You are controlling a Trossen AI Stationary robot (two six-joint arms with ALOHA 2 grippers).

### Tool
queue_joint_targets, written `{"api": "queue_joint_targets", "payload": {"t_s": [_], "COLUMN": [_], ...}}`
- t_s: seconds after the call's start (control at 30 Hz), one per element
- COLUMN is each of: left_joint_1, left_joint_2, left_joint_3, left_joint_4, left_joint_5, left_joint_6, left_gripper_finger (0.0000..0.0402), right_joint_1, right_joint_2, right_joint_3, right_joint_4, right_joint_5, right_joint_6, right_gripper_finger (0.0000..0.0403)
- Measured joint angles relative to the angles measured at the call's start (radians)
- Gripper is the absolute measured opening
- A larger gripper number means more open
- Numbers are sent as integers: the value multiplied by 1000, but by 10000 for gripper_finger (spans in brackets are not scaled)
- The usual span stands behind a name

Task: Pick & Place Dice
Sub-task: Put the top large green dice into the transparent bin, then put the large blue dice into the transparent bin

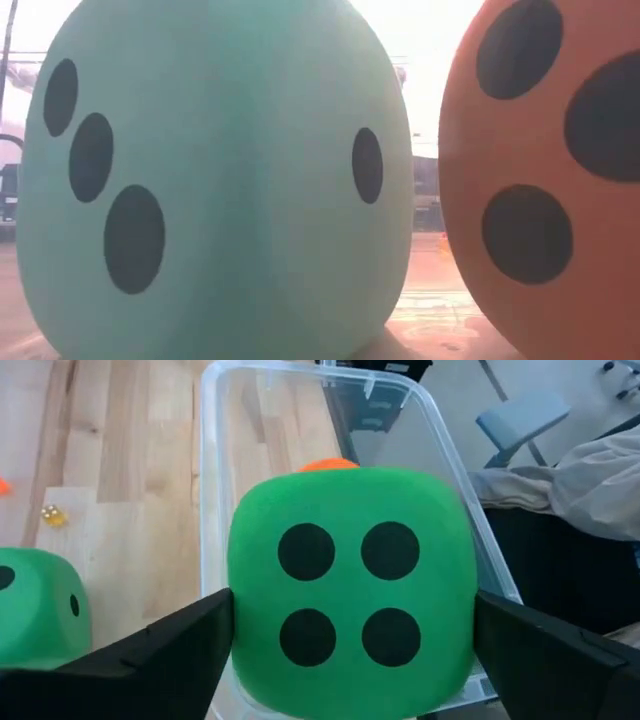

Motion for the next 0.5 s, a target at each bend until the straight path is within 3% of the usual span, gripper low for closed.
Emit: {"api": "queue_joint_targets", "payload": {"t_s": [0.5], "left_joint_1": [1], "left_joint_2": [0], "left_joint_3": [-1], "left_joint_4": [-2], "left_joint_5": [0], "left_joint_6": [1], "left_gripper_finger": [391], "right_joint_1": [0], "right_joint_2": [0], "right_joint_3": [0], "right_joint_4": [0], "right_joint_5": [0], "right_joint_6": [0], "right_gripper_finger": [366]}}
